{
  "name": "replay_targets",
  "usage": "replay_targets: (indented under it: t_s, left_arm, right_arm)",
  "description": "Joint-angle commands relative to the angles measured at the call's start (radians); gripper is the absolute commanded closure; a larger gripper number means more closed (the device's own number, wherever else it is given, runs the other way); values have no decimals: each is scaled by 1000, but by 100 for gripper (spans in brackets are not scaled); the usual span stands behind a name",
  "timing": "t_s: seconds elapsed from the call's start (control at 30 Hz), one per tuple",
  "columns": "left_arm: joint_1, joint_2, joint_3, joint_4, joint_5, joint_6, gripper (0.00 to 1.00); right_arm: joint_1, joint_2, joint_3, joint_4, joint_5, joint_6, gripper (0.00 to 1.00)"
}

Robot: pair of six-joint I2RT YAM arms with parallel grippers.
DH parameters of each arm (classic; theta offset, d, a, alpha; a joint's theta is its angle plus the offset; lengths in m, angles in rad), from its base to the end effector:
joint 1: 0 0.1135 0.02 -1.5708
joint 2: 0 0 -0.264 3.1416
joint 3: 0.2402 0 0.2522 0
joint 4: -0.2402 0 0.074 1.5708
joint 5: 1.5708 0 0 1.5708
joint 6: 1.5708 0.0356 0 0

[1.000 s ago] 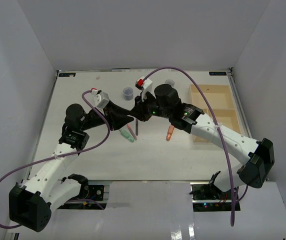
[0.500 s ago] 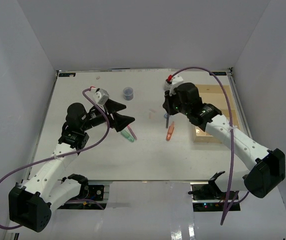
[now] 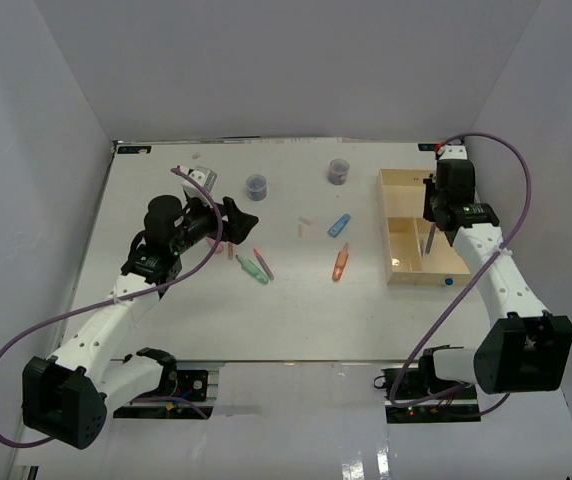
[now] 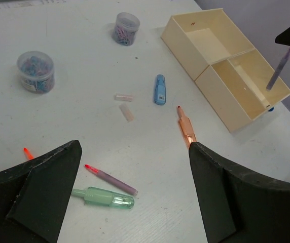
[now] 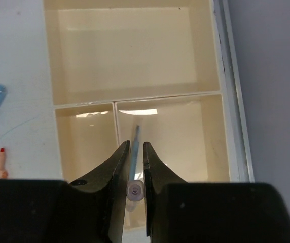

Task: Sort the stationery into containers
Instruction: Place the pen in the storage box.

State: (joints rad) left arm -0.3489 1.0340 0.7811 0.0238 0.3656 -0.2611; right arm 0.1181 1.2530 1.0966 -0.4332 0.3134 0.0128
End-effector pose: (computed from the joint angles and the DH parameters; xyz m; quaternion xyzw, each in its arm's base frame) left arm 0.2227 -0.0946 0.3128 0.1467 0.7645 -0.3194 0.5403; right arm 0.2778 0.0219 0.3254 0.0276 0.8739 -0.1069 0.4734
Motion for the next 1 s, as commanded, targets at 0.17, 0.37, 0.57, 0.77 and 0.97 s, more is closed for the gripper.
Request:
replay_targets:
  t_s: [0.17, 0.37, 0.57, 0.77, 0.97]
  left_arm:
    - [2, -5, 38, -47, -73, 20, 2]
    - [2, -3, 40, -47, -67, 19, 2]
    - [2, 1, 40, -48, -67, 20, 2]
    - [2, 8, 41, -50, -67, 19, 2]
    - [2, 6, 43, -55, -82, 17, 2]
  right_arm:
    - [-38, 128, -29, 30, 85, -36, 92]
    - [-43, 212, -69, 33, 127, -36, 89]
    - [-46, 247, -70, 33, 107, -20, 64]
    - [-46, 200, -70, 27, 78, -20, 27]
    - [-28, 79, -72, 27, -25, 4, 23]
